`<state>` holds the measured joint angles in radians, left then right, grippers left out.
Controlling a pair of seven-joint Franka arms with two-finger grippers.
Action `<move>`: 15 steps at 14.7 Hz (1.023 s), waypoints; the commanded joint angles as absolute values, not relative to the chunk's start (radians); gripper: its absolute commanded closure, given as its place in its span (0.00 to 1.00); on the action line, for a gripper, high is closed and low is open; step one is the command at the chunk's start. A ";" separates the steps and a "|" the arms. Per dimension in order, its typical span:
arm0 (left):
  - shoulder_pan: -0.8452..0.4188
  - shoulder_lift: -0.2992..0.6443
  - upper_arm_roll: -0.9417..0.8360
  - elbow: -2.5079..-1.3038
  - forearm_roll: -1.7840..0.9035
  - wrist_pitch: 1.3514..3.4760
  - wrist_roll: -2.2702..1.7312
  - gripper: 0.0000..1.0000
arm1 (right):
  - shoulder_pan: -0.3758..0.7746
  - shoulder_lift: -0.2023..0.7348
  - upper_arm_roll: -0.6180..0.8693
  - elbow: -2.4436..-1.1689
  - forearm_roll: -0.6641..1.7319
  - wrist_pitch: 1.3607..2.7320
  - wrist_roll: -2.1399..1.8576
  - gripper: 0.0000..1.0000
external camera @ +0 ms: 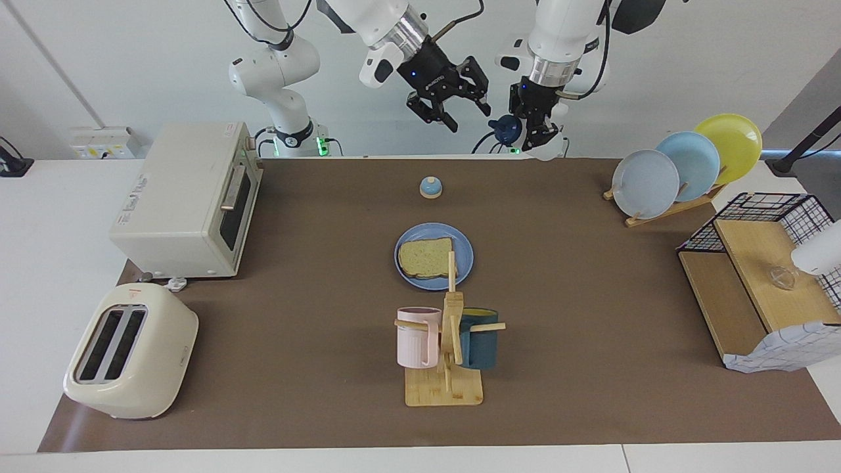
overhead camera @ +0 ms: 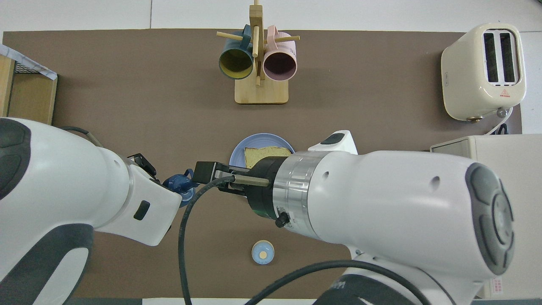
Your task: Put bread on plate and add seasoning
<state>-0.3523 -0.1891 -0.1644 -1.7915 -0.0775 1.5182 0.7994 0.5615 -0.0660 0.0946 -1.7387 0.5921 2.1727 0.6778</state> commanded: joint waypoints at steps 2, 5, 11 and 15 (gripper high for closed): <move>-0.364 -0.232 -0.160 -1.838 -0.080 1.549 0.787 0.71 | 0.583 -0.041 0.095 -1.700 0.525 2.164 0.713 0.34; -0.364 -0.232 -0.161 -1.838 -0.080 1.549 0.787 0.71 | 0.580 -0.041 0.095 -1.710 0.511 2.193 0.713 0.46; -0.364 -0.232 -0.163 -1.838 -0.080 1.551 0.785 0.71 | 0.584 -0.005 0.095 -1.703 0.511 2.266 0.722 0.49; -0.364 -0.232 -0.163 -1.838 -0.080 1.552 0.784 0.71 | 0.588 -0.003 0.097 -1.701 0.505 2.267 0.732 0.53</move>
<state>-0.3571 -0.1997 -0.1649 -1.8039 -0.0775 1.5269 0.7987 0.5830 -0.0139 0.0946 -1.7229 0.5388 2.2614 0.6822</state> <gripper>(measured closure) 0.595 0.511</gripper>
